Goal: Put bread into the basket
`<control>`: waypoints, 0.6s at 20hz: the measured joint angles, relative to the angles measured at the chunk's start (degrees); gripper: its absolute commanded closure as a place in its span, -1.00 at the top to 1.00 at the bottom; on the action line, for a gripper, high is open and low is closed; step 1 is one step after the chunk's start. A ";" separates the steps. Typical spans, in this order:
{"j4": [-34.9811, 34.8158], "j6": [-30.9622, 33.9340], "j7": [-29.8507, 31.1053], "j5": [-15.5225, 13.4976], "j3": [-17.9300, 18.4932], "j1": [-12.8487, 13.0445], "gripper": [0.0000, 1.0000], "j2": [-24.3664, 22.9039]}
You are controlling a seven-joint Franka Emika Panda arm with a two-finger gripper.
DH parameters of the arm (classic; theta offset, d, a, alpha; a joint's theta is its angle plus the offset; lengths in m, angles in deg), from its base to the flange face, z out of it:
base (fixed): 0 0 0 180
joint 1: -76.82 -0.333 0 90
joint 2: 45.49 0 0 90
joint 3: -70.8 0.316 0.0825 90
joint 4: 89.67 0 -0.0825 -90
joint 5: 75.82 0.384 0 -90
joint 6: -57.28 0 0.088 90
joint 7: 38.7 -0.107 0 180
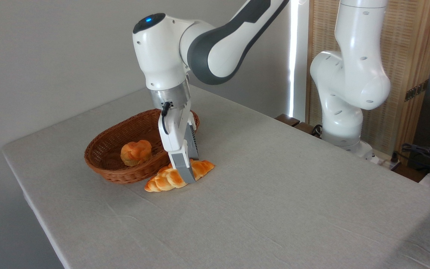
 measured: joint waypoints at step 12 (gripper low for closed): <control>-0.33 -0.44 -0.02 0.00 0.02 0.05 -0.53 0.37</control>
